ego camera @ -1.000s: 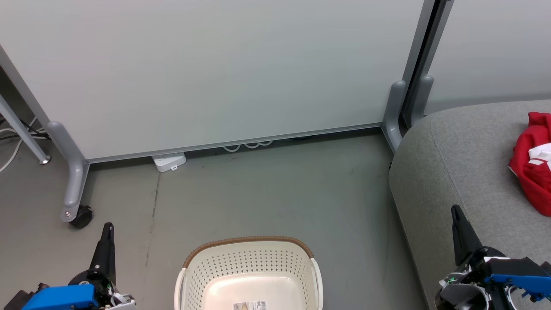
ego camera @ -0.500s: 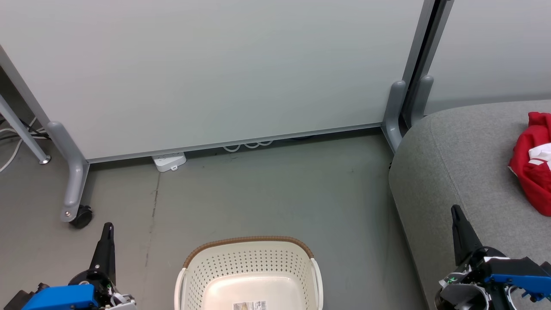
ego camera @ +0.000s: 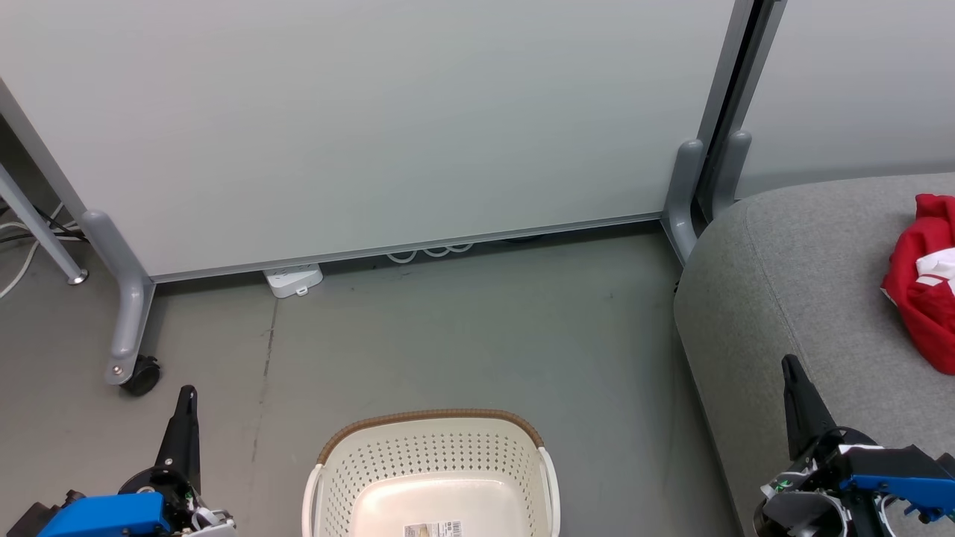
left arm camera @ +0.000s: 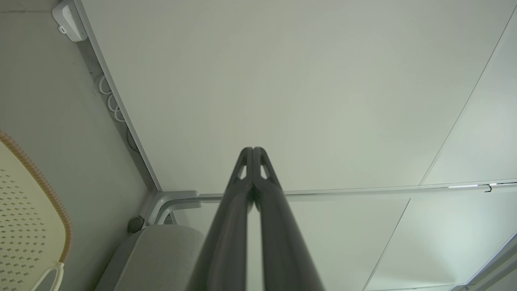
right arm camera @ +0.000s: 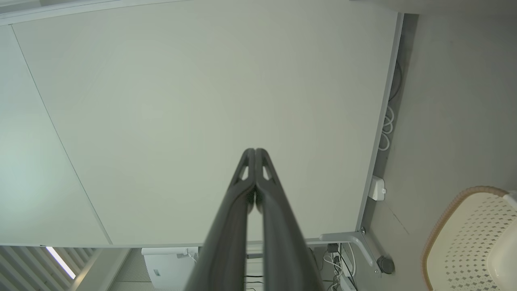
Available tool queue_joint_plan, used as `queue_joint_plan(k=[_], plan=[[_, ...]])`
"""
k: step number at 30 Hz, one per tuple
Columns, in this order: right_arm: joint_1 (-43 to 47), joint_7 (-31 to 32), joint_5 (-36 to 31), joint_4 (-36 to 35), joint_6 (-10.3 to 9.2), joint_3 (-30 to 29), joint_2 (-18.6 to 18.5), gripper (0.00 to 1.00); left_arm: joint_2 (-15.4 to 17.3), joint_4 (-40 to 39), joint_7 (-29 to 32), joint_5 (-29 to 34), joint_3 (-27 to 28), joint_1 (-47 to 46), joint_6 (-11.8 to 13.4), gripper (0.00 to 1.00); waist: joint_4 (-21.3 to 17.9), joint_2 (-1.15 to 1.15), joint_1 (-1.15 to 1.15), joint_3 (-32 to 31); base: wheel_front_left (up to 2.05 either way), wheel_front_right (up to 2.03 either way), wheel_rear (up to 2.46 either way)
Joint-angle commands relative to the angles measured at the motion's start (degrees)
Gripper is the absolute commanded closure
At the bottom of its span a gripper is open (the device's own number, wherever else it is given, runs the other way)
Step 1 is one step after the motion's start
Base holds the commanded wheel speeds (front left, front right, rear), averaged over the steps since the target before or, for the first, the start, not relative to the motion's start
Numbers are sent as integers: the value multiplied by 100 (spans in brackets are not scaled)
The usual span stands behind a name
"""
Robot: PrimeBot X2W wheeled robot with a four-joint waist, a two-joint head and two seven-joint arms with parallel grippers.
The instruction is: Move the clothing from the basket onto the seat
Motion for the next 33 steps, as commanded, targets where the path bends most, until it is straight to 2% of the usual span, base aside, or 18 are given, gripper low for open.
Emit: queue_joint_plan(k=[1,33], plan=[[-56,15,19,-19,-2,-3,-1,100,34,-15,26,-19,18,-66,-34,100,0,0,0,0,0,0,0],[-56,14,19,-19,-2,-1,-1,100,34,-17,25,-19,17,-66,-34,100,0,0,0,0,0,0,0]])
